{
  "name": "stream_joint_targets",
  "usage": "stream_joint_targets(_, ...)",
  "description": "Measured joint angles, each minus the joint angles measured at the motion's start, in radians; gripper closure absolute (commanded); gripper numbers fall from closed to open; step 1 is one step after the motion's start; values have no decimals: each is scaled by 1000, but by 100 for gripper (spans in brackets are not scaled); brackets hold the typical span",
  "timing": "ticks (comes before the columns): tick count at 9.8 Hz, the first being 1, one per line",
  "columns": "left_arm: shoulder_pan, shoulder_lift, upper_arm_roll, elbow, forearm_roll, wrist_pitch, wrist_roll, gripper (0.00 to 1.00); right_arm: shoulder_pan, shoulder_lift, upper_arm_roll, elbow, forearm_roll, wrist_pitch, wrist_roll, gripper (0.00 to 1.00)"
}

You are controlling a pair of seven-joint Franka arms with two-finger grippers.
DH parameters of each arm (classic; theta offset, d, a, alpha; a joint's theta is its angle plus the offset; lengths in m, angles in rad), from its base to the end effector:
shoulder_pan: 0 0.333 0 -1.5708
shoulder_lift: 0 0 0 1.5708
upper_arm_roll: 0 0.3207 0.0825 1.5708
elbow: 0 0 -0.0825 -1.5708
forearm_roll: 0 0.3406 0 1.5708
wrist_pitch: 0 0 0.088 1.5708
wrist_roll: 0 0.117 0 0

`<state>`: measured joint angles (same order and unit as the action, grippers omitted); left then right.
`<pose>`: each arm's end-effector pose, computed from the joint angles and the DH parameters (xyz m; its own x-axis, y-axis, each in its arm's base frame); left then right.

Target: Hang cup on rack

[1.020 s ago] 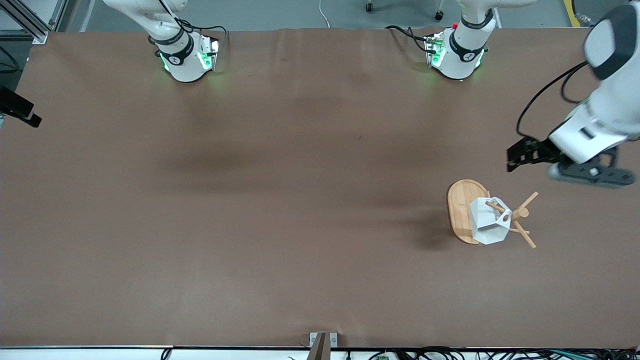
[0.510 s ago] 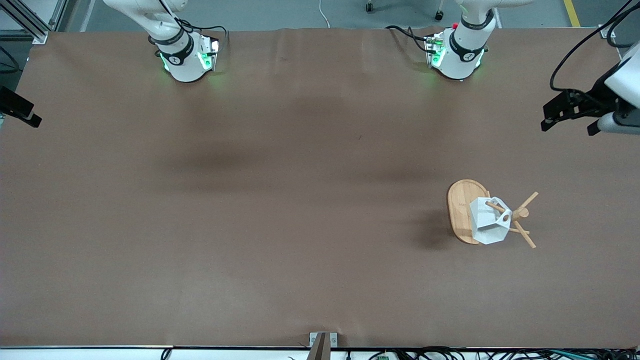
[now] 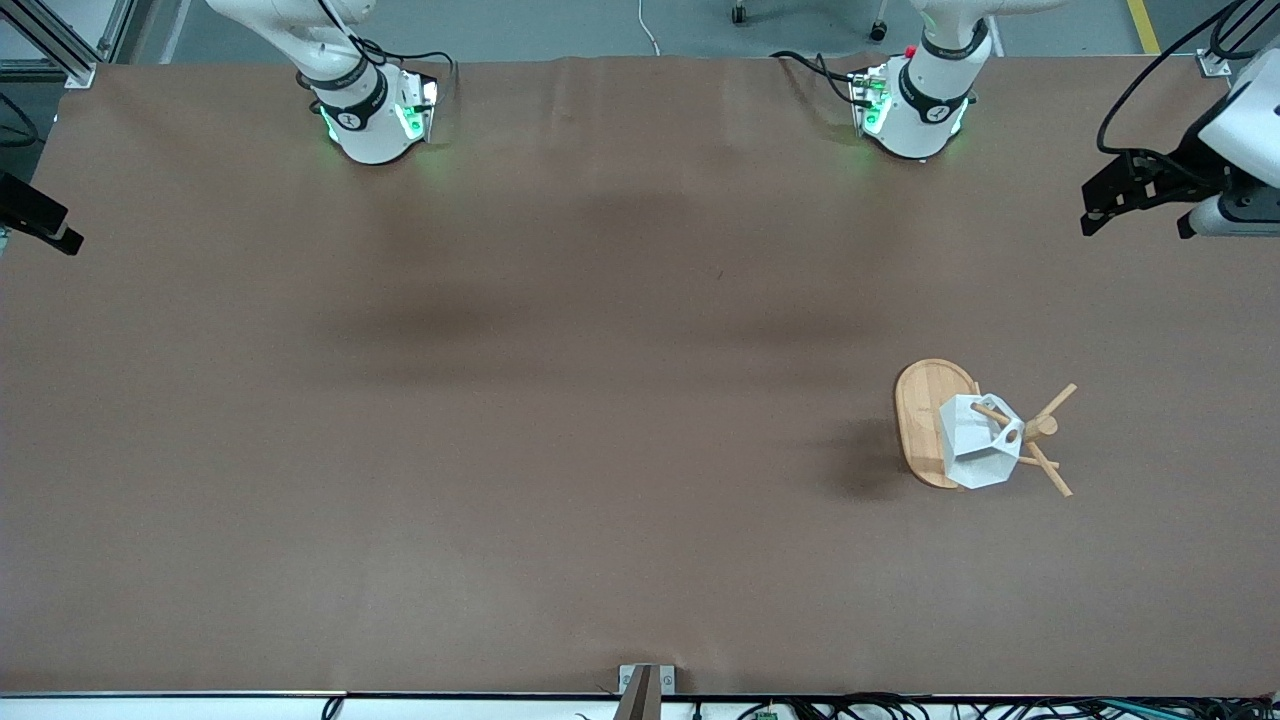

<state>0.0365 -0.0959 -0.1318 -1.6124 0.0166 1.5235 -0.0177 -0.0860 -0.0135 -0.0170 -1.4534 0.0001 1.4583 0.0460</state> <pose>0.4738 -0.0469 0.6442 0.9971 -0.0762 0.0067 -0.0760 -0.9967 -0.0290 0.4926 -0.0510 0.6657 0.9888 -0.1484 0.0184 -0.1484 -0.9889 -0.0012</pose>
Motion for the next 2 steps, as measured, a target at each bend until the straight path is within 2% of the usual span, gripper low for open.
stream_joint_targets(2,0,-3,-2,15,0,-3,0,0,0,0,0,0,0,0,0,0)
